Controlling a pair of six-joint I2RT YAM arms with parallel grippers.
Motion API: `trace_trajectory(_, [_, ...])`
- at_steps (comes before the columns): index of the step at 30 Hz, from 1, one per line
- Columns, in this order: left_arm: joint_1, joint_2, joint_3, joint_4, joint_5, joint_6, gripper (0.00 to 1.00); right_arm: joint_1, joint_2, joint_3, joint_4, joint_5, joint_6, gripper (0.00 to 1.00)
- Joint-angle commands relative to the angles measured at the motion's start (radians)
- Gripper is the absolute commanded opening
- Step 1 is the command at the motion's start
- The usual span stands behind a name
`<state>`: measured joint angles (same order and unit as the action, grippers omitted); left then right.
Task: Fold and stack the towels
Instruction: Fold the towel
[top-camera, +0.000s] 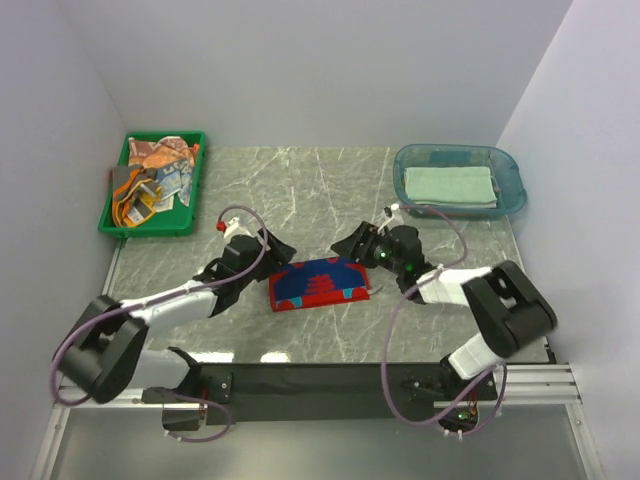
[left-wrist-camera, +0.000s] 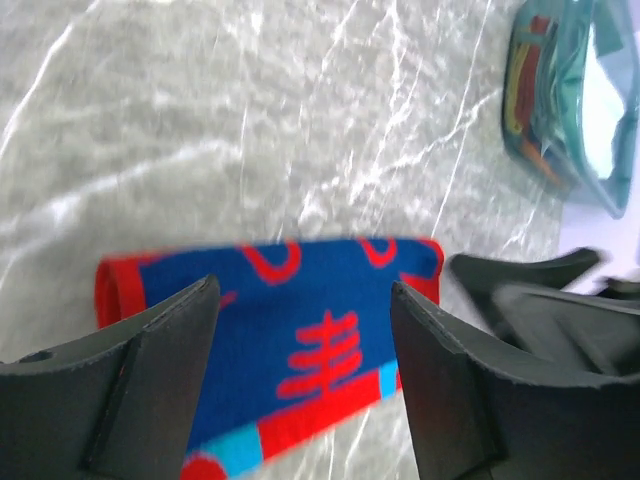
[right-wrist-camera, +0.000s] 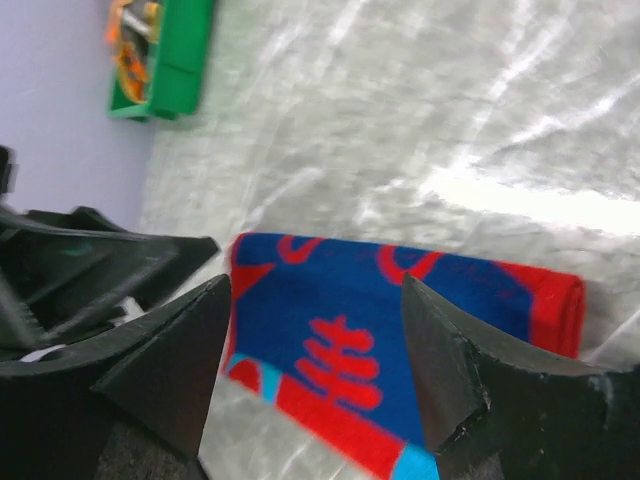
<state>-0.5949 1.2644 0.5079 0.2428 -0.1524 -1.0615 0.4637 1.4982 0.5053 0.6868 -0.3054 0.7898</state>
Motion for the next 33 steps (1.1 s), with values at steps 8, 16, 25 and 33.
trace_trajectory(8, [0.119, 0.312, -0.147, 0.516, 0.097, -0.051, 0.72, -0.013, 0.350, -0.040, 0.420, 0.084, 0.080, 0.76])
trace_trajectory(16, [0.139, 0.189, -0.169, 0.431, 0.074, -0.014, 0.75, -0.034, 0.197, -0.082, 0.349, 0.052, 0.029, 0.76])
trace_trajectory(25, [-0.034, -0.131, -0.121, 0.081, 0.031, -0.027, 0.73, 0.038, -0.006, -0.211, 0.361, 0.077, 0.078, 0.76])
trace_trajectory(33, [-0.123, -0.114, -0.267, 0.044, 0.036, -0.144, 0.45, 0.076, 0.152, -0.344, 0.601, 0.097, 0.163, 0.74])
